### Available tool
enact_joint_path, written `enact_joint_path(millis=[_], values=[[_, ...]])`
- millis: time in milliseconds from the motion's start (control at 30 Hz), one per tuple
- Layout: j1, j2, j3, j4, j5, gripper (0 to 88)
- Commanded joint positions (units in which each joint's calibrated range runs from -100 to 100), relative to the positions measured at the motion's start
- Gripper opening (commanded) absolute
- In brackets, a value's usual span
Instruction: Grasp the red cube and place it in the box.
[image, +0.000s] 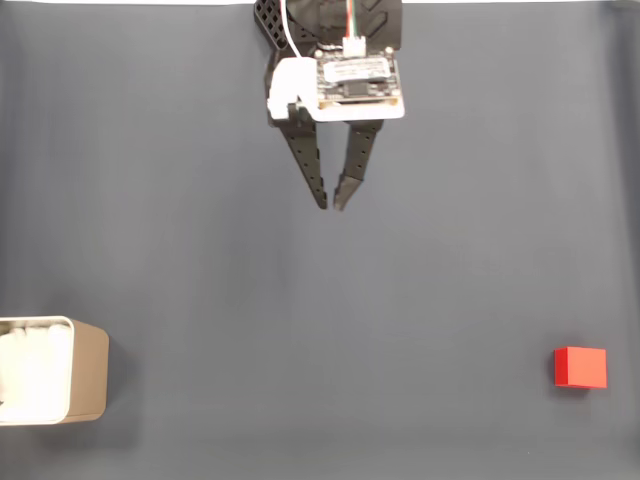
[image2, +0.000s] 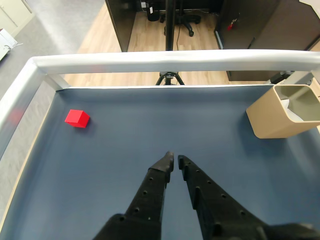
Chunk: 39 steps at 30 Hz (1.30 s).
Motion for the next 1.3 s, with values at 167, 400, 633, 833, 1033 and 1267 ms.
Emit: enact_joint_path(millis=[167, 400, 633, 833, 1033, 1267], values=[[-5.67, 2.14, -2.62, -3.91, 1.22, 0.0], [-11.28, 5.17, -4.26, -6.29, 1.66, 0.0], [-16.32, 9.33, -6.72, -8.50, 2.05, 0.0], [-18.74, 13.49, -8.46, -10.79, 2.88, 0.0], [-20.59, 18.78, -11.83, -11.61, 3.27, 0.0], [-21.72, 24.93, -15.30, -13.99, 3.47, 3.8]])
